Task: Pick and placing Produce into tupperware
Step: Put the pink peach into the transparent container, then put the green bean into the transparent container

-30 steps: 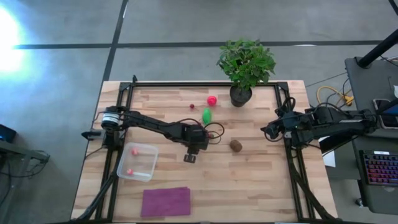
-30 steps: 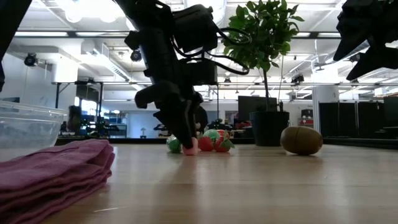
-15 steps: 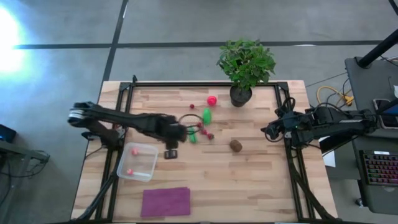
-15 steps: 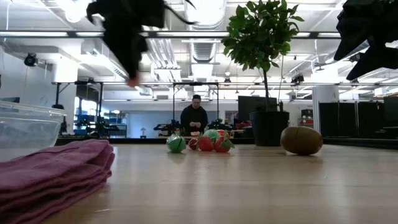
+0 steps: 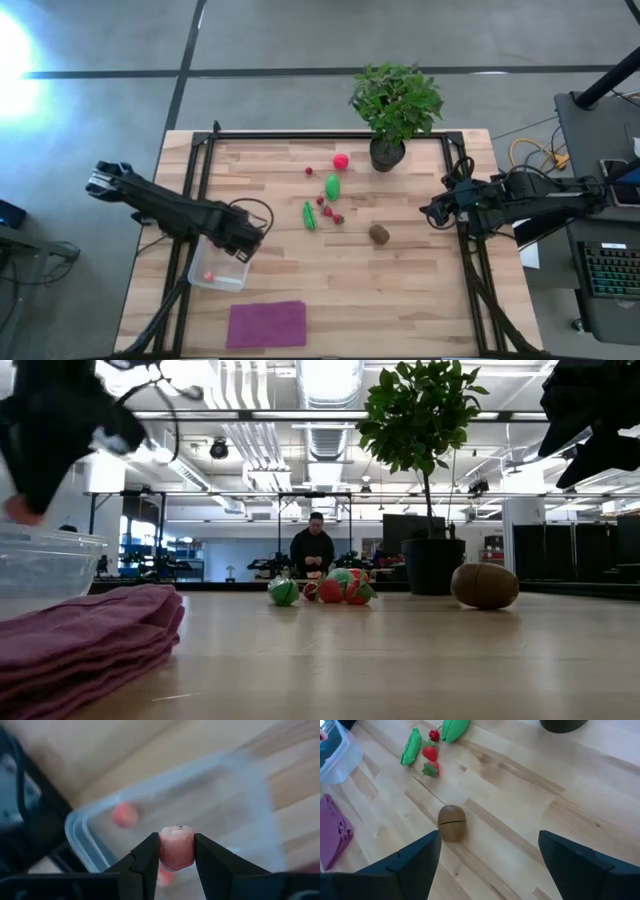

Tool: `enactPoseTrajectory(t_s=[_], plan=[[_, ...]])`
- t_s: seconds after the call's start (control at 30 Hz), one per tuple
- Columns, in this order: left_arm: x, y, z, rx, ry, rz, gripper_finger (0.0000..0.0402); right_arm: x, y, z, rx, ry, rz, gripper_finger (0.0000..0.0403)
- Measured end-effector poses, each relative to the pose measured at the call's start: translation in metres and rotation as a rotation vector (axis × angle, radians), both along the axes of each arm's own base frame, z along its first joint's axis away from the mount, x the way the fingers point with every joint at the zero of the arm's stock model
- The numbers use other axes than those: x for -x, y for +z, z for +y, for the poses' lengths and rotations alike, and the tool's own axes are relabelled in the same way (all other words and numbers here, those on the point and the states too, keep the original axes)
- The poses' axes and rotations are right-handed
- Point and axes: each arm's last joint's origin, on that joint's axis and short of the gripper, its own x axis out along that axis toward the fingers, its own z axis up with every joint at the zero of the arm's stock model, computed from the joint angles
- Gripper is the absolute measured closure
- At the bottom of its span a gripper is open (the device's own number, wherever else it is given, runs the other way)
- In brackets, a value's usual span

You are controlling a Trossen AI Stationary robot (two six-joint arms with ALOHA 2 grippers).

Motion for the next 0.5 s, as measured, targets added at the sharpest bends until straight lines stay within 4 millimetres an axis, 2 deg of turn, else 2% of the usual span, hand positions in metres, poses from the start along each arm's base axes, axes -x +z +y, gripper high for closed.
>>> enactPoseTrajectory(t_s=[0.17,0.5], plan=[[0.004,-0.016,-0.003,0.005,0.032,0.062,0.0284,0.000,0.000,0.000,0.004,0.005,0.001,0.0077],[-0.001,-0.014,-0.005,0.039,0.078,0.003,0.0185,0.000,0.000,0.000,0.004,0.006,0.002,0.0077]])
